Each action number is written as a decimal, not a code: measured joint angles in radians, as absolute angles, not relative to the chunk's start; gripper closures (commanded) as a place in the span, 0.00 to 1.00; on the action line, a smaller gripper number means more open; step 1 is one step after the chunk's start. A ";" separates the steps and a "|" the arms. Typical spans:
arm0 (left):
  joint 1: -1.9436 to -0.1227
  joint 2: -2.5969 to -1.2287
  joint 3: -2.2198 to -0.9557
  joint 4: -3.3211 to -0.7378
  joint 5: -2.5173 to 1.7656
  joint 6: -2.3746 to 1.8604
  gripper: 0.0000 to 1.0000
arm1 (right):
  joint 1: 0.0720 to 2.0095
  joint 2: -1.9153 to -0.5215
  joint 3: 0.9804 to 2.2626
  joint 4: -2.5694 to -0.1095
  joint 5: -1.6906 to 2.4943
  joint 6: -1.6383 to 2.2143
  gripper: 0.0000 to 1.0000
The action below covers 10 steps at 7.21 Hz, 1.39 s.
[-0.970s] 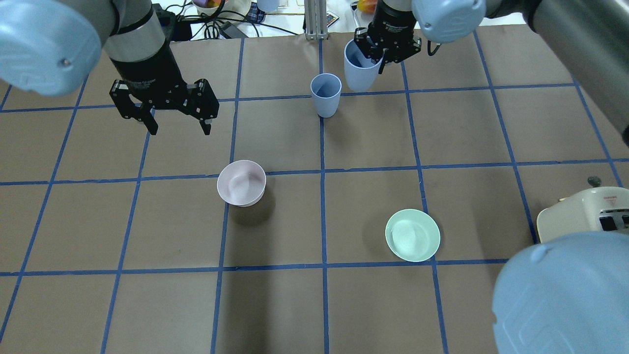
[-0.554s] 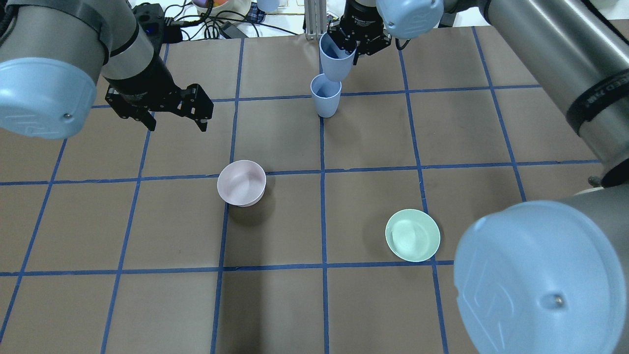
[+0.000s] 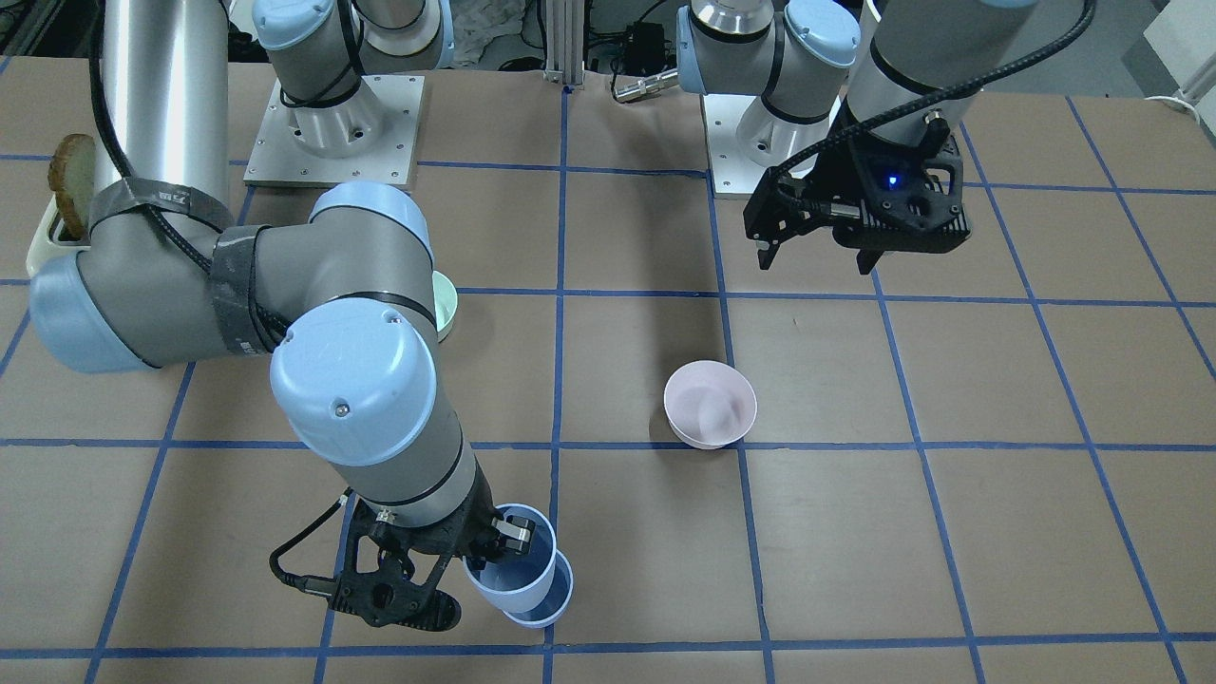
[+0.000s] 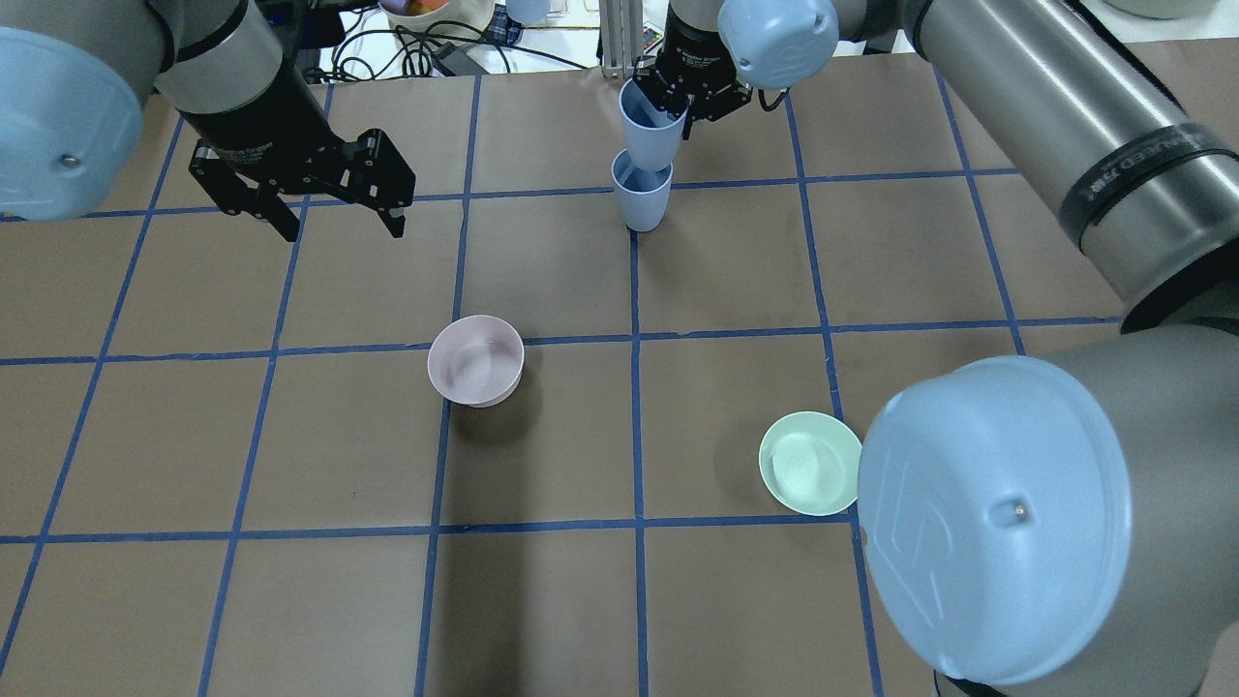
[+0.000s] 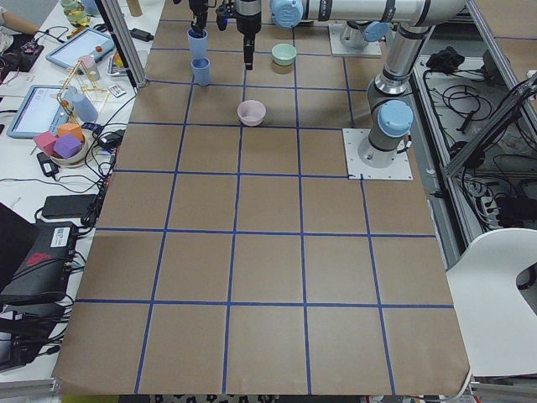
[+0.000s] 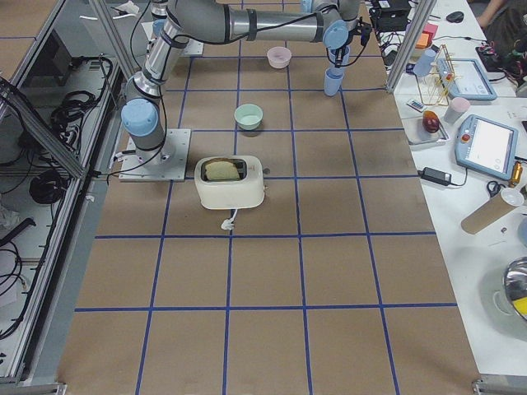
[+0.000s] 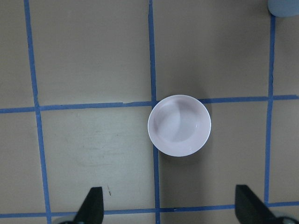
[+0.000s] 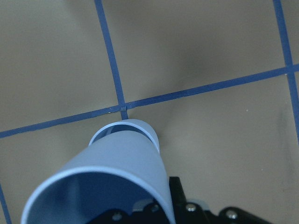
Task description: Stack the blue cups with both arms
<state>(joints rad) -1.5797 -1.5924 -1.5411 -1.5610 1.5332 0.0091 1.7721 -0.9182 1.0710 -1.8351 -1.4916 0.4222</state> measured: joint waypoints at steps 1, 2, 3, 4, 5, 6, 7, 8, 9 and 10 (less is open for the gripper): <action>-1.581 -1.577 -1.534 -1.565 1.500 0.009 0.00 | 1.776 -0.914 1.071 -1.832 -1.492 0.423 1.00; -1.586 -1.564 -1.530 -1.568 1.484 0.011 0.00 | 1.781 -0.911 1.072 -1.831 -1.492 0.424 1.00; -1.588 -1.556 -1.530 -1.571 1.479 0.012 0.00 | 1.783 -0.908 1.072 -1.831 -1.492 0.424 1.00; -1.589 -1.554 -1.534 -1.572 1.478 0.012 0.00 | 1.784 -0.904 1.072 -1.833 -1.493 0.424 1.00; -1.588 -1.557 -1.541 -1.570 1.481 0.013 0.00 | 1.784 -0.902 1.072 -1.835 -1.493 0.424 1.00; -1.587 -1.557 -1.543 -1.574 1.490 0.016 0.00 | 1.784 -0.900 1.071 -1.836 -1.493 0.424 0.89; -1.590 -1.555 -1.540 -1.605 1.501 0.014 0.00 | 1.784 -0.900 1.071 -1.837 -1.493 0.424 0.35; -1.592 -1.555 -1.536 -1.648 1.507 0.011 0.00 | 1.784 -0.899 1.071 -1.839 -1.493 0.423 0.24; -1.590 -1.556 -1.534 -1.671 1.509 0.010 0.00 | 1.784 -0.900 1.070 -1.843 -1.494 0.424 0.21; -1.586 -1.554 -1.532 -1.681 1.511 0.009 0.00 | 1.784 -0.902 1.069 -1.849 -1.494 0.425 0.18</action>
<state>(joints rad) -1.5860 -1.5535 -1.5323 -1.6808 1.5108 0.0095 1.7840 -0.9016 1.0692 -1.8485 -1.4939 0.4254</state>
